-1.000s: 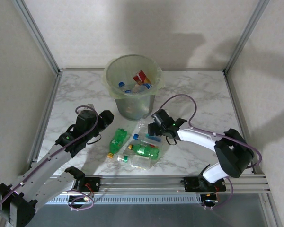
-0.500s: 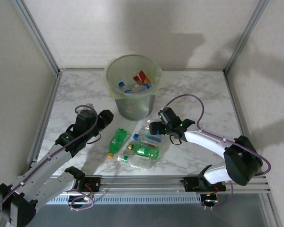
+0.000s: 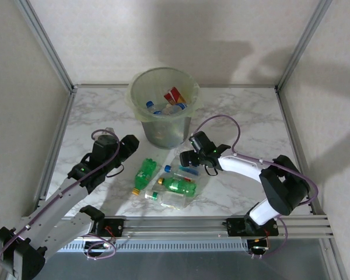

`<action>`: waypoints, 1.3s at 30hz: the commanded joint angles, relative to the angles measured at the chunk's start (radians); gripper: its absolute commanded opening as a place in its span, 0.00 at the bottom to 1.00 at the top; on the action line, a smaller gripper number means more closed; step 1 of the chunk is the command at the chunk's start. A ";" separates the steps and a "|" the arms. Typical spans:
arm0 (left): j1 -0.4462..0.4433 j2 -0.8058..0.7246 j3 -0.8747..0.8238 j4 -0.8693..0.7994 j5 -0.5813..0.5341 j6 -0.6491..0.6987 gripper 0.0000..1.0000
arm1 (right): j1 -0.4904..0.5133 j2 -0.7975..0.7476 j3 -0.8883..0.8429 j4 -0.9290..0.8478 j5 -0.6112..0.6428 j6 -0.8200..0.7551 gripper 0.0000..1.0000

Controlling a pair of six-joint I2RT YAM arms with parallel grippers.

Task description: Put the plastic bottles in the bin

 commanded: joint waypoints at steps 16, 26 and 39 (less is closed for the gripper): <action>0.017 -0.017 -0.036 -0.003 0.012 -0.022 0.70 | -0.006 0.049 -0.024 0.071 -0.041 0.029 0.89; 0.018 -0.016 -0.050 0.003 0.016 -0.031 0.70 | -0.007 0.029 -0.060 0.095 -0.010 0.054 0.78; 0.020 -0.013 -0.049 0.011 0.017 -0.036 0.70 | -0.008 -0.181 -0.109 0.019 0.055 0.085 0.65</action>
